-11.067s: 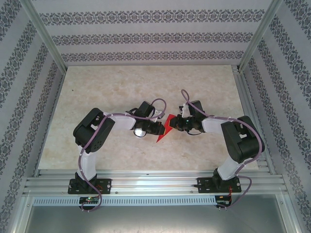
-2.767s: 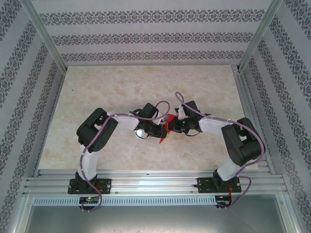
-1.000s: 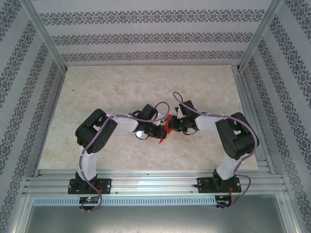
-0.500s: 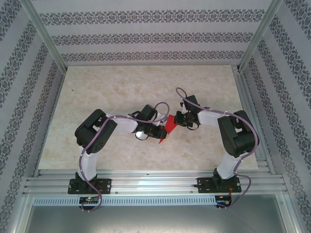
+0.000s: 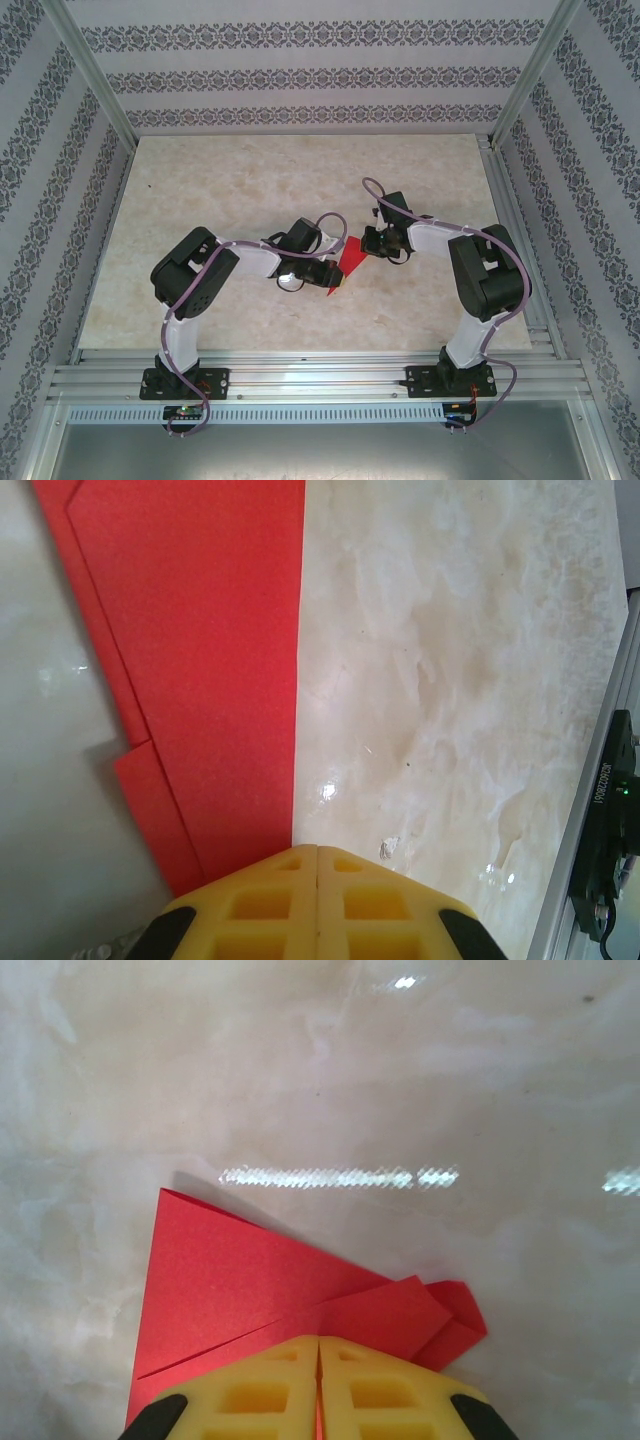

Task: Fold a paper plane with a square sheet of paper (fold left side to right side)
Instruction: Fold the wing for the fifth time at the center of the table.

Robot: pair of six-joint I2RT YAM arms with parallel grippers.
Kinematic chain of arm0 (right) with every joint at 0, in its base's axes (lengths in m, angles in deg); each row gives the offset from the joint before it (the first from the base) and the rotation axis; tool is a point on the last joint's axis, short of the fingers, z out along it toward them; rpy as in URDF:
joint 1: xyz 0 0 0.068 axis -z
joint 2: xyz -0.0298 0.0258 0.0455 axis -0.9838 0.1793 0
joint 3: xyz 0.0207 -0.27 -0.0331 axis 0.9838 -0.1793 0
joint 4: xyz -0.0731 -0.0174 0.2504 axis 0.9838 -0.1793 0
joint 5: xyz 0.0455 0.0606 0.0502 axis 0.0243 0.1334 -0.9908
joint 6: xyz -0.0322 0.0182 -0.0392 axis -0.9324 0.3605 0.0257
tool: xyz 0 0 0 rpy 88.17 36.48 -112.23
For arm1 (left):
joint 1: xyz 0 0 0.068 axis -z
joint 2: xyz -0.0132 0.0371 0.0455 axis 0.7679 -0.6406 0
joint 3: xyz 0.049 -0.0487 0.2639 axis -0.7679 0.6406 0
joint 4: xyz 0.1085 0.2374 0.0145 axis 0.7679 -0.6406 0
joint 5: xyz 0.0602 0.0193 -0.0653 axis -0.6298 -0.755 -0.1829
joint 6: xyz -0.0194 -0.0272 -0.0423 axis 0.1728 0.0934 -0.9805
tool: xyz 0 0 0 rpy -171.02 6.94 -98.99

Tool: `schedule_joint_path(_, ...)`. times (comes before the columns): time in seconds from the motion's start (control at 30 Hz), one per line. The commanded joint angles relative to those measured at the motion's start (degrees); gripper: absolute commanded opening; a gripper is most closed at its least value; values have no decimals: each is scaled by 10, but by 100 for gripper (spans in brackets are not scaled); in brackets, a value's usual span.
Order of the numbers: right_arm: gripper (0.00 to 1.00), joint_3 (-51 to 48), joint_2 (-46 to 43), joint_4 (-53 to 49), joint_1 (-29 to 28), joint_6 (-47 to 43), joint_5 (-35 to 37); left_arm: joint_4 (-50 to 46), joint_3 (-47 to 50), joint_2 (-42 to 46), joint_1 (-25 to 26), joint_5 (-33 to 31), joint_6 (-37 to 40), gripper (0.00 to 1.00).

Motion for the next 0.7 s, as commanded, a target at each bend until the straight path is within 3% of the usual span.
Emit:
schedule_joint_path(0.0,9,0,3,-9,30,-11,115,-117,48,-12,10,-25,-9,0)
schedule_joint_path(0.67,9,5,12,-14,26,-13,119,-136,127,49,28,-21,1,0)
